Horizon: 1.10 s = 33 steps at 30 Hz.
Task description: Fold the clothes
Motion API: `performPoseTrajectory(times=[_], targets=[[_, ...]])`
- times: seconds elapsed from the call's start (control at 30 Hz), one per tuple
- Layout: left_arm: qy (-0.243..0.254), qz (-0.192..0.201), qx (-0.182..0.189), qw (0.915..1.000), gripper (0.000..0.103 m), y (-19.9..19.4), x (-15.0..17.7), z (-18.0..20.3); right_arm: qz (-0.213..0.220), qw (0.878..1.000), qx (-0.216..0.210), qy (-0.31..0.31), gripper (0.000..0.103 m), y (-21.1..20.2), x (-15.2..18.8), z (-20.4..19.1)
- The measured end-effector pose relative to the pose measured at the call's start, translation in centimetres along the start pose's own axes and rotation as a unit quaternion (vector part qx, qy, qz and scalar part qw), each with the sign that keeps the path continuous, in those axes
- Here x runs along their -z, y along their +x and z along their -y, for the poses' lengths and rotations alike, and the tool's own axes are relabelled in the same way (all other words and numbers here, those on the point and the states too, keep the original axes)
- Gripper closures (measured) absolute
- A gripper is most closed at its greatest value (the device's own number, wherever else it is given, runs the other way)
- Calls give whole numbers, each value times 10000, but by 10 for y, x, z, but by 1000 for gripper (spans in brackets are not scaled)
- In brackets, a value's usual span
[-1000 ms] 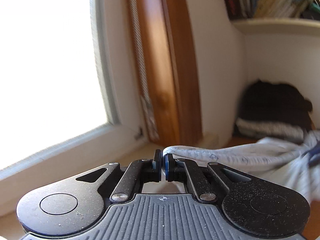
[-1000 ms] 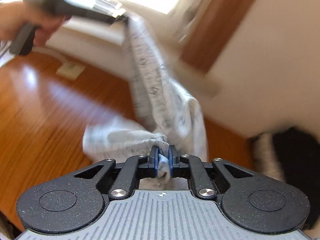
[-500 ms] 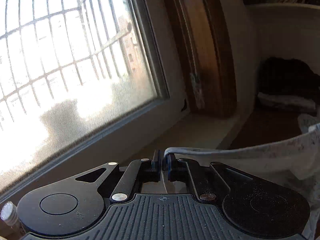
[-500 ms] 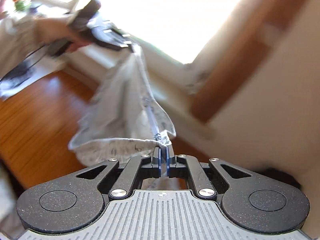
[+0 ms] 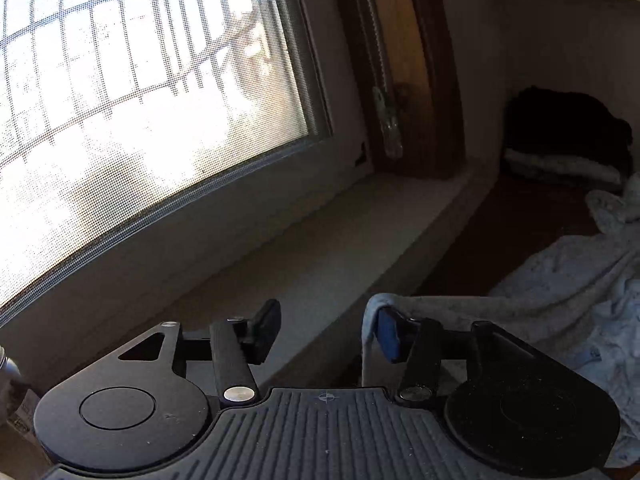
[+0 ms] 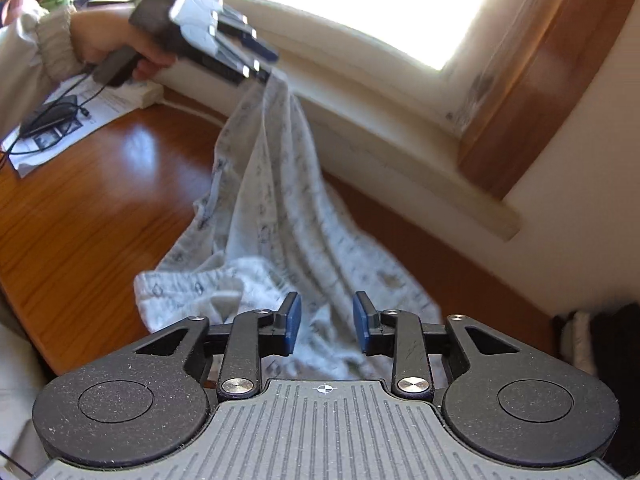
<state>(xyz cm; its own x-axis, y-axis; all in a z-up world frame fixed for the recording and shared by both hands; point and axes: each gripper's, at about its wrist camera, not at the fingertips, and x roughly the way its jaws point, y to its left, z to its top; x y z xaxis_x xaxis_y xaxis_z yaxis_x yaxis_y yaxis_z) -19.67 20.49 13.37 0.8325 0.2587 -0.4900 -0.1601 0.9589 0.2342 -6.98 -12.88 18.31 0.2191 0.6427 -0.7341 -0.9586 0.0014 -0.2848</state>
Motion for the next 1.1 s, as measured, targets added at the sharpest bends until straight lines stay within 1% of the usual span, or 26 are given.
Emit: performPoseTrajectory(times=[0.1,0.17,0.27,0.3,0.37,0.43,0.53,0.6,0.67,0.73,0.8,0.87,1.0,1.1], targets=[[40,-29,25,10000,48,-3,4,2,29,9997,-200,132,68,20,15,-10],[91,-159,76,9998,47,-3,11,4,141,9987,-417,272,68,27,23,-14],[206,-403,201,9988,42,-1,26,8,251,9965,-695,393,66,31,30,-18],[223,-474,243,9983,41,2,30,10,258,9958,-765,420,66,33,31,-19],[212,-583,213,9978,41,5,36,12,108,9956,-867,350,64,40,36,-24],[180,-459,180,9986,41,1,38,10,-71,9946,-998,256,64,47,42,-30],[75,-225,160,9996,41,-11,35,6,-249,9931,-1142,106,64,46,52,-39],[10,-97,158,9998,38,-21,31,3,-367,9916,-1238,5,63,45,59,-46],[33,-23,232,9997,36,-28,26,7,-444,9903,-1315,-42,63,41,65,-49],[120,-2,342,9993,34,-29,22,14,-495,9899,-1315,-174,63,32,68,-52],[246,-32,381,9990,34,-28,21,23,-487,9914,-1200,-183,61,25,67,-49],[359,-114,386,9985,34,-18,22,33,-341,9942,-1015,-75,55,21,63,-42],[332,-227,450,9982,33,-5,31,40,-24,9976,-670,167,54,19,47,-29],[247,-280,489,9981,33,-7,43,38,236,9981,-420,390,54,21,30,-19]])
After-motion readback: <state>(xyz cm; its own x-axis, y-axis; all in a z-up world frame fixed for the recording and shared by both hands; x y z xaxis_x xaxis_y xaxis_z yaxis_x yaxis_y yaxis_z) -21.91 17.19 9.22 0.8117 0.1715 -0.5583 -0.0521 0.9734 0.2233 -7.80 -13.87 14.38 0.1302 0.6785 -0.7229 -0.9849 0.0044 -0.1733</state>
